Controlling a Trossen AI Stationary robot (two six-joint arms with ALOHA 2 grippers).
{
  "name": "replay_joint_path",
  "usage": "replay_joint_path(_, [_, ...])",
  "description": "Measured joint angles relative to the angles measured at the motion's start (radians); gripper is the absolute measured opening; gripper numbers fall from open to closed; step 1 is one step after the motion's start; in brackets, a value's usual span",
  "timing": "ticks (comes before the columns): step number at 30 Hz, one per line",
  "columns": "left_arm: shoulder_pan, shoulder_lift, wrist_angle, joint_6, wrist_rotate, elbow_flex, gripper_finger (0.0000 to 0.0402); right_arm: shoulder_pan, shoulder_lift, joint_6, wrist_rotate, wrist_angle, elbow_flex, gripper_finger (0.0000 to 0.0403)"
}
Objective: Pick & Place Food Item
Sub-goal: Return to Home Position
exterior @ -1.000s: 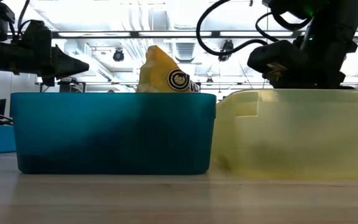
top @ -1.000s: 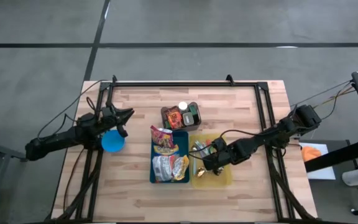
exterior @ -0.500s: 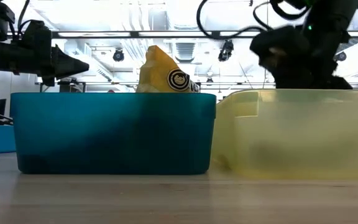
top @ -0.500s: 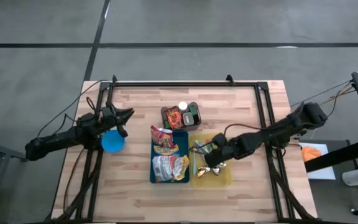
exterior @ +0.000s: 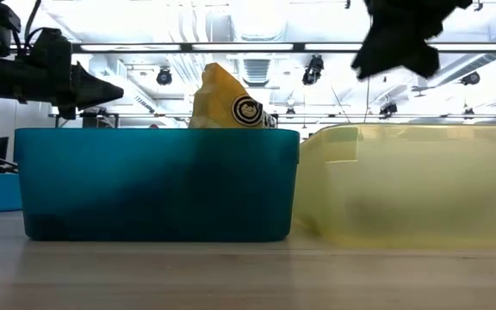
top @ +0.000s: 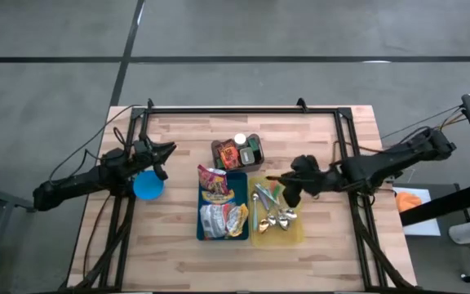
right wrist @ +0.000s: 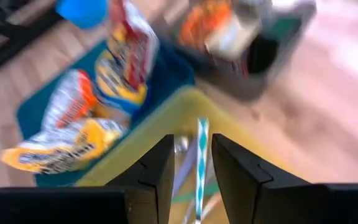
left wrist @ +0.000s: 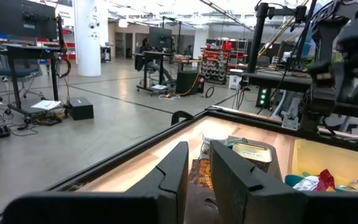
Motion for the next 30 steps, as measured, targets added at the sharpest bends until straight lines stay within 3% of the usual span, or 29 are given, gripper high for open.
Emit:
replay_joint_path(10, [0.000,0.000,0.000,0.000,0.000,0.000,0.0068,-0.002,-0.149,-0.458,0.043,0.211,-0.035,0.0107])
replay_joint_path(14, [0.000,0.000,0.000,0.000,0.000,0.000,0.0068,0.011,-0.238,-0.570,0.035,0.314,-0.088,0.0107])
replay_joint_path(22, [0.000,0.000,0.000,0.000,0.000,0.000,0.0068,0.079,-0.516,-0.688,0.008,0.585,-0.354,0.0107])
replay_joint_path(30, [0.000,0.000,0.000,0.000,0.000,0.000,0.0068,0.121,-0.837,-0.767,-0.151,0.609,-0.593,0.0107])
